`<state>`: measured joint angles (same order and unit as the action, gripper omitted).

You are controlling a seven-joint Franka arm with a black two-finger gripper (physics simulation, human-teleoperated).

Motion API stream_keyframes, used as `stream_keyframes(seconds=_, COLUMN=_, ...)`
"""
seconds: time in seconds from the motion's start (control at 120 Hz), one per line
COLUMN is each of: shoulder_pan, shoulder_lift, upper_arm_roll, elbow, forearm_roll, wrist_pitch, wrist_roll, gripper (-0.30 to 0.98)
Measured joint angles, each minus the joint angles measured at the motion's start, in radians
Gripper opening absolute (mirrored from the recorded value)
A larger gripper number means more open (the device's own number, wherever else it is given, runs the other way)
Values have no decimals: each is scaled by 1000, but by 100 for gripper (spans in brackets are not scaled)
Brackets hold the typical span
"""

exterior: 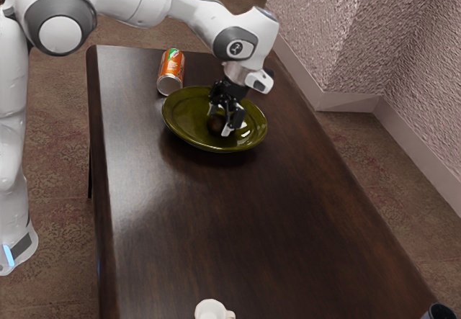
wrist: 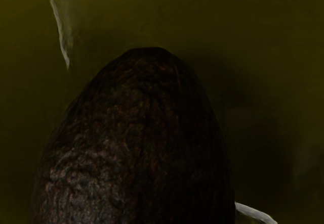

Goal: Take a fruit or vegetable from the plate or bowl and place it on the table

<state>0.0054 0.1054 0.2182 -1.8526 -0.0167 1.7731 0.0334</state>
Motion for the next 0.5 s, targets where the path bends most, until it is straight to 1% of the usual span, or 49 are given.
stream_keyframes(seconds=0.133, shoulder_pan=0, shoulder_lift=16, upper_arm_roll=1, elbow=1, forearm_roll=-10, wrist_pitch=0, wrist_roll=0, gripper=67)
stream_keyframes(seconds=0.167, shoulder_pan=0, shoulder_lift=16, upper_arm_roll=1, elbow=0, forearm_roll=-15, wrist_pitch=0, wrist_roll=0, gripper=63)
stream_keyframes(seconds=0.267, shoulder_pan=2, shoulder_lift=16, upper_arm_roll=2, elbow=-1, forearm_roll=-25, wrist_pitch=0, wrist_roll=-1, gripper=43)
stream_keyframes(seconds=0.317, shoulder_pan=1, shoulder_lift=16, upper_arm_roll=3, elbow=-1, forearm_roll=-26, wrist_pitch=0, wrist_roll=-1, gripper=37)
stream_keyframes(seconds=0.392, shoulder_pan=0, shoulder_lift=17, upper_arm_roll=3, elbow=-1, forearm_roll=-27, wrist_pitch=3, wrist_roll=-2, gripper=34)
stream_keyframes(seconds=0.5, shoulder_pan=-1, shoulder_lift=8, upper_arm_roll=2, elbow=-1, forearm_roll=-29, wrist_pitch=15, wrist_roll=-4, gripper=32)
